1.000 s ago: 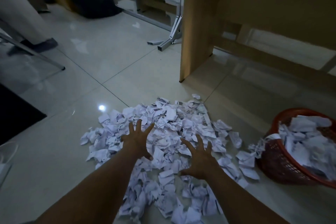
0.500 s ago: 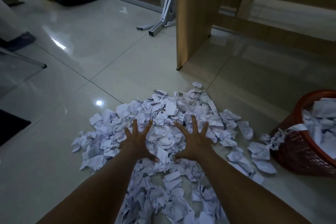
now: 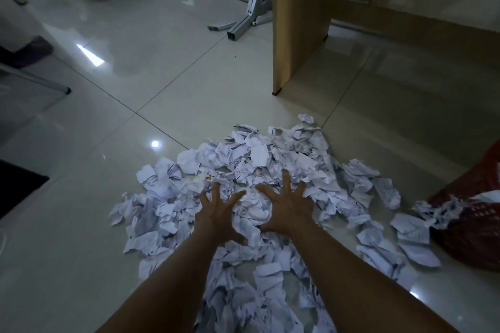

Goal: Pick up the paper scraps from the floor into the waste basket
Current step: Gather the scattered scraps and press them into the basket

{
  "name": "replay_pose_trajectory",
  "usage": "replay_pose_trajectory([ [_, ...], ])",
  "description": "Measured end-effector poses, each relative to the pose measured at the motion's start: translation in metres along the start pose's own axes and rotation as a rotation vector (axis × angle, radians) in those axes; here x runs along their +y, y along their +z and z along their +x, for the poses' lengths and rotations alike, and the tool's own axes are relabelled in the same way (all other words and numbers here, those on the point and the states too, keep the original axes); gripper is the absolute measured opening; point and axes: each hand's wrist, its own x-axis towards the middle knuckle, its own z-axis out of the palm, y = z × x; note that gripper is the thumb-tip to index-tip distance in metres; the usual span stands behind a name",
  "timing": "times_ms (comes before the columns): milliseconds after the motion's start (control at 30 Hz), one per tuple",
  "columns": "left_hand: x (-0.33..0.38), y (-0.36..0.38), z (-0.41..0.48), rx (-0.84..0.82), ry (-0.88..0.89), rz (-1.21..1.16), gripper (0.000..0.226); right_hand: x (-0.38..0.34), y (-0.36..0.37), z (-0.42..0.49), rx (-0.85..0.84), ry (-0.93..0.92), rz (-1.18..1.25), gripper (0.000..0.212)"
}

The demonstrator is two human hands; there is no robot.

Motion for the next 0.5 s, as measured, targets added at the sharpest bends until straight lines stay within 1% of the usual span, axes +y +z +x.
replay_pose_trajectory([
  [100, 0.0, 0.004, -0.003, 0.009, 0.004, 0.006, 0.122, -0.005, -0.001, -0.001, -0.03, -0.008, -0.004, 0.106],
  [200, -0.002, 0.014, -0.009, 0.081, 0.023, -0.013, 0.115, -0.011, 0.002, -0.006, -0.037, -0.012, 0.051, 0.096],
  [367, 0.002, 0.02, -0.015, 0.124, 0.04, -0.054, 0.103, -0.009, 0.007, -0.017, 0.023, -0.045, 0.087, 0.083],
  [500, 0.014, 0.017, -0.025, 0.1, 0.042, -0.079, 0.088, -0.002, 0.021, -0.029, 0.115, -0.06, 0.144, 0.075],
])
